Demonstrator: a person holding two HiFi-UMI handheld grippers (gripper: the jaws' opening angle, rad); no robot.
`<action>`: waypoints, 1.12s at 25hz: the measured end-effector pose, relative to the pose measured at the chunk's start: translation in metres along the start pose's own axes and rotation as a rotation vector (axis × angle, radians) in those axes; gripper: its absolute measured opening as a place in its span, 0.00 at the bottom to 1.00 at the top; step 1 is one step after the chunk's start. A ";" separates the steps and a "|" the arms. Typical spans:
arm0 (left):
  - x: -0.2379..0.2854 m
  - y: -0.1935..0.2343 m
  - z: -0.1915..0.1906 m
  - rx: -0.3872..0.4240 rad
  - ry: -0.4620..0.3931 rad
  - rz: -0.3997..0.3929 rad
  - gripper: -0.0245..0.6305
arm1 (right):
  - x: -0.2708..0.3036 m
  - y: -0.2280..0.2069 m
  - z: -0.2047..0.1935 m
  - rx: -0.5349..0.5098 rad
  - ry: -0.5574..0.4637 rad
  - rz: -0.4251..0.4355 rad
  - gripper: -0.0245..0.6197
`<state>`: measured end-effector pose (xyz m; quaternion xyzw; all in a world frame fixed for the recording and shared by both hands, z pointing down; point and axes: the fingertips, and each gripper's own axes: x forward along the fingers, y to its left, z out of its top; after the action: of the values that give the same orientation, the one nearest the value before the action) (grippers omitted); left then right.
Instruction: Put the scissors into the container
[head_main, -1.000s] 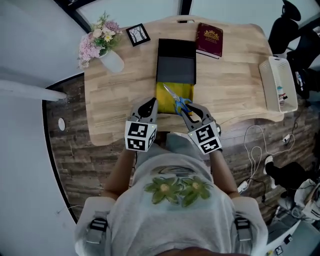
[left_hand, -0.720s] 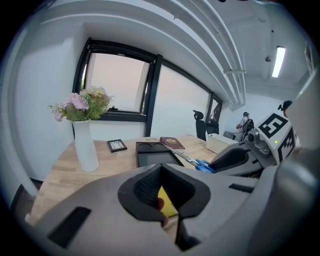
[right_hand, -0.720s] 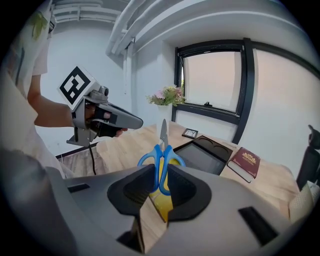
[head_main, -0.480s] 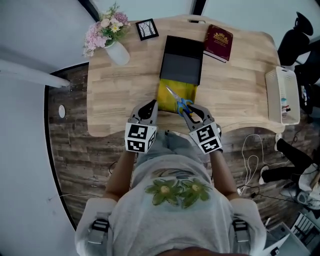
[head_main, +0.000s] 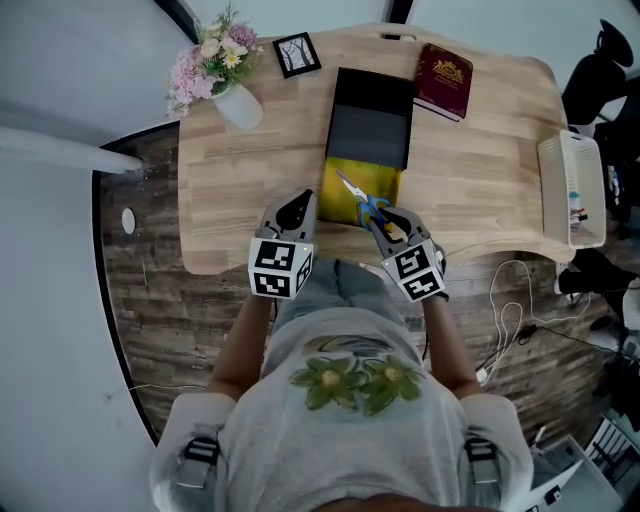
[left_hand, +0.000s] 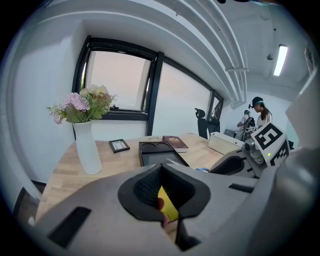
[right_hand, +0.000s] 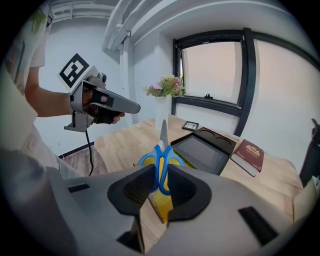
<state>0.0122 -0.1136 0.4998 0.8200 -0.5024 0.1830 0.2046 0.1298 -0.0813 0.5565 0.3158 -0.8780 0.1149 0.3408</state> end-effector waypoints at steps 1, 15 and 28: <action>0.002 0.001 -0.001 0.003 0.008 -0.004 0.03 | 0.003 -0.001 0.000 0.002 0.004 -0.002 0.16; 0.026 0.018 -0.003 -0.011 0.057 -0.029 0.03 | 0.032 -0.015 -0.019 0.021 0.087 0.019 0.16; 0.029 0.028 0.002 -0.011 0.057 -0.031 0.03 | 0.056 -0.018 -0.032 0.031 0.146 0.046 0.16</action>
<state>-0.0003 -0.1479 0.5168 0.8209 -0.4845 0.2003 0.2263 0.1264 -0.1080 0.6175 0.2915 -0.8560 0.1588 0.3963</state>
